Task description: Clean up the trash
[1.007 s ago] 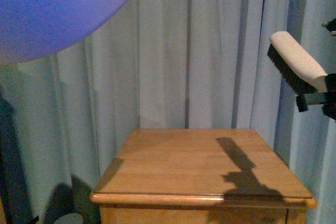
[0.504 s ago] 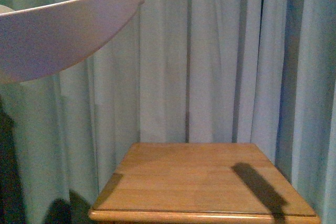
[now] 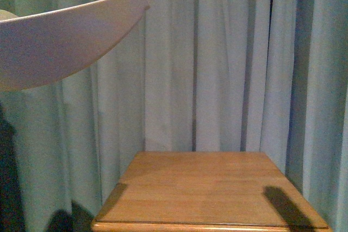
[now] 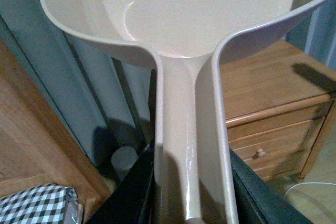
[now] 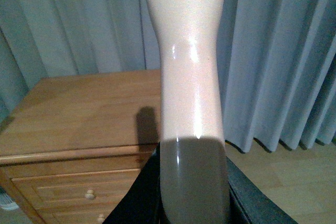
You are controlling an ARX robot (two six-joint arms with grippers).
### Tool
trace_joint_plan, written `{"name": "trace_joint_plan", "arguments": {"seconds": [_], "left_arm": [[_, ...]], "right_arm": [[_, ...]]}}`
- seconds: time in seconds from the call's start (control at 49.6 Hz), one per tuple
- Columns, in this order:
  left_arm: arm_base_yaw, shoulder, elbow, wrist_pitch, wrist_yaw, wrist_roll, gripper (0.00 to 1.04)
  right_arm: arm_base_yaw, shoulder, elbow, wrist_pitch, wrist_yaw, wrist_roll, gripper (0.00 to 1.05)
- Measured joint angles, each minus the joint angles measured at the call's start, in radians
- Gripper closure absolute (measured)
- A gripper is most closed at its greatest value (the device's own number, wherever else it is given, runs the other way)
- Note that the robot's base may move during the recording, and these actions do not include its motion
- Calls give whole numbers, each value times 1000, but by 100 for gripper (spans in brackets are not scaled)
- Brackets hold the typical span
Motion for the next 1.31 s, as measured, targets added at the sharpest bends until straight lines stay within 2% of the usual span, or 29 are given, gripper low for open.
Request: {"name": "trace_joint_plan", "arguments": {"seconds": [0.302,1.007,1.31], "left_arm": [[0,0,0,0,0,0,77],[0,6,0,0,15,0,77],[2,5,-2,0,-7,-1,77]], "right_arm": [[-31,-44,-26,-48,-22,33,85],[-32,-47,-27,-56,0,38,85],[-31,-46,-28,-57,-13,38,85]]}}
